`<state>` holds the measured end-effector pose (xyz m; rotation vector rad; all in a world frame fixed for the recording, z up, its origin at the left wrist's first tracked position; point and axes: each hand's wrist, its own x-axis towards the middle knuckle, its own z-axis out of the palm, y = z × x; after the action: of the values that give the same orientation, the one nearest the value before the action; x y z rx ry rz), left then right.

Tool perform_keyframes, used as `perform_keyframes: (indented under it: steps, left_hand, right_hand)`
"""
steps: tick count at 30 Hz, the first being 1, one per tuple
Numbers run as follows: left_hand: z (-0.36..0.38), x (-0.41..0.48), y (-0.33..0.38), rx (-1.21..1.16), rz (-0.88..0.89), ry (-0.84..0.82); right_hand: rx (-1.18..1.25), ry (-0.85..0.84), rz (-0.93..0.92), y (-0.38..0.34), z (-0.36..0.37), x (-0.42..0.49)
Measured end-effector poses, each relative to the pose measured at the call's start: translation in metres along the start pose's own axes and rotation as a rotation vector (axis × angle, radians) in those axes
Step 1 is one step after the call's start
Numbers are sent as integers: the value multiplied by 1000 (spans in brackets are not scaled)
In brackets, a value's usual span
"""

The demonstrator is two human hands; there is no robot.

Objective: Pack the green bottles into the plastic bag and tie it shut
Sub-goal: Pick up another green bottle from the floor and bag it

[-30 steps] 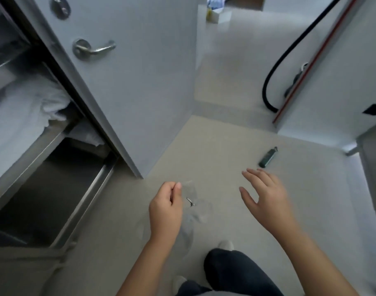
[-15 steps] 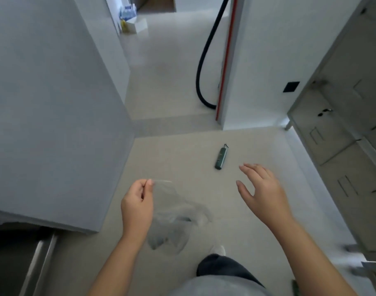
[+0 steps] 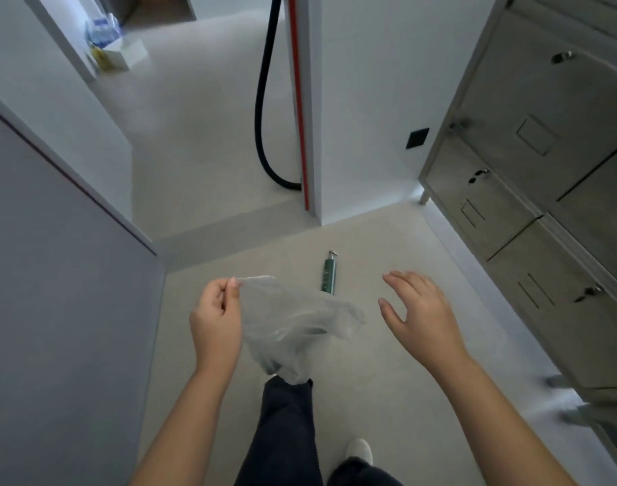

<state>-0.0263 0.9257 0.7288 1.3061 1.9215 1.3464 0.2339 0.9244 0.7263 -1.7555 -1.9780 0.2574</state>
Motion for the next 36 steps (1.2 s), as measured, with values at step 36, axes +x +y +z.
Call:
perform_keyframes:
  steps: [36]
  left_hand:
    - [188, 439, -96, 164, 15, -323]
  right_hand:
    - [2, -34, 285, 12, 182, 367]
